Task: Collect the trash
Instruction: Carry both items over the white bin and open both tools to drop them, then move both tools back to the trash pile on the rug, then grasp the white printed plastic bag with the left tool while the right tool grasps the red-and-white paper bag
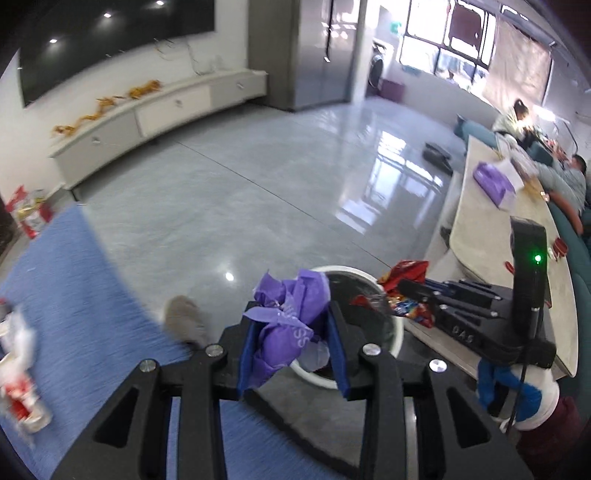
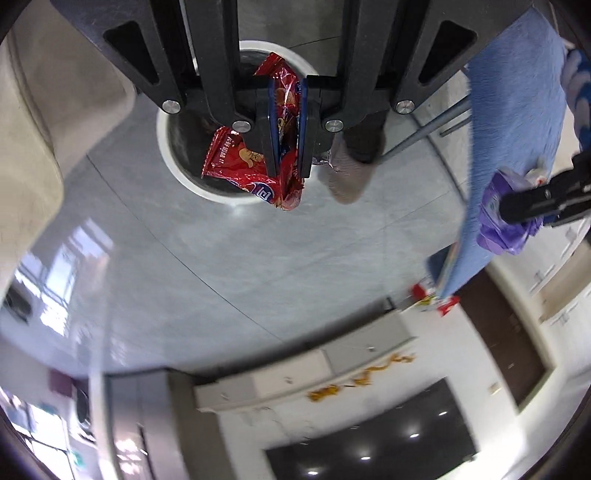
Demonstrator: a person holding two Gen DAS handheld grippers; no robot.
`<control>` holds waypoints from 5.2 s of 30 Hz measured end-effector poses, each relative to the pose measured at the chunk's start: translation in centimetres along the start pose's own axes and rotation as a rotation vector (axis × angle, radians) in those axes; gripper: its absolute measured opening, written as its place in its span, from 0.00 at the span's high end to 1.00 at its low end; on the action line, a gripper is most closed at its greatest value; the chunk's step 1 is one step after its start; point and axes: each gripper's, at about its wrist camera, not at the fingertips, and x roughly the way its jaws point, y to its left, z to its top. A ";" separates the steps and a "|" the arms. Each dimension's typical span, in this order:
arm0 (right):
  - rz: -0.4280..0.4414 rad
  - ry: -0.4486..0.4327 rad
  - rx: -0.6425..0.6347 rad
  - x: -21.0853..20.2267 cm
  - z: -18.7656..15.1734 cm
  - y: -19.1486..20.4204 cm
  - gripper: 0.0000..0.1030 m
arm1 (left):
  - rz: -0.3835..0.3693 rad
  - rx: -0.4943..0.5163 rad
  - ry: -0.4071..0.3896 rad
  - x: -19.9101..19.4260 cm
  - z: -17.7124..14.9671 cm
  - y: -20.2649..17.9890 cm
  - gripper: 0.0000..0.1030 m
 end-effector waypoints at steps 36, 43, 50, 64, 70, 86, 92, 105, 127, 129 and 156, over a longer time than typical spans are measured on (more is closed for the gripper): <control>-0.013 -0.130 -0.103 -5.9 3.2 5.6 0.54 | 0.132 -0.087 -0.217 -7.4 -2.2 2.7 0.34; 0.094 -0.190 -0.250 -8.4 4.0 13.1 0.53 | 0.265 -0.173 -0.278 -13.5 -6.4 6.9 0.32; 0.218 -0.179 -0.377 -8.5 3.2 20.2 0.53 | 0.392 -0.260 -0.296 -17.4 -10.5 10.3 0.32; 0.284 -0.107 -0.489 -6.3 2.2 27.7 0.52 | 0.466 -0.560 -0.227 -21.8 -22.0 22.2 0.32; 0.302 -0.050 -0.529 -3.5 1.9 30.4 0.52 | 0.422 -0.674 -0.236 -22.6 -24.7 26.5 0.32; 0.372 0.109 -0.602 4.5 1.6 37.4 0.52 | 0.234 -0.610 -0.259 -18.5 -21.1 37.5 0.32; 0.409 0.158 -0.626 7.0 1.3 40.2 0.52 | 0.091 -0.575 -0.272 -16.7 -20.7 40.7 0.32; 0.431 0.278 -0.650 11.5 -1.0 42.0 0.72 | 0.036 -0.523 -0.257 -15.3 -21.1 38.7 0.69; 0.550 0.188 -0.698 -0.4 -4.6 38.9 1.00 | 0.251 -0.496 -0.306 -25.7 -24.6 28.4 0.73; 0.560 0.171 -0.707 -1.3 -4.6 39.0 1.00 | 0.264 -0.495 -0.313 -26.4 -24.4 27.6 0.73; 0.446 0.378 -0.586 6.9 -6.3 38.6 0.44 | 0.204 -0.543 -0.341 -25.5 -27.2 27.7 0.73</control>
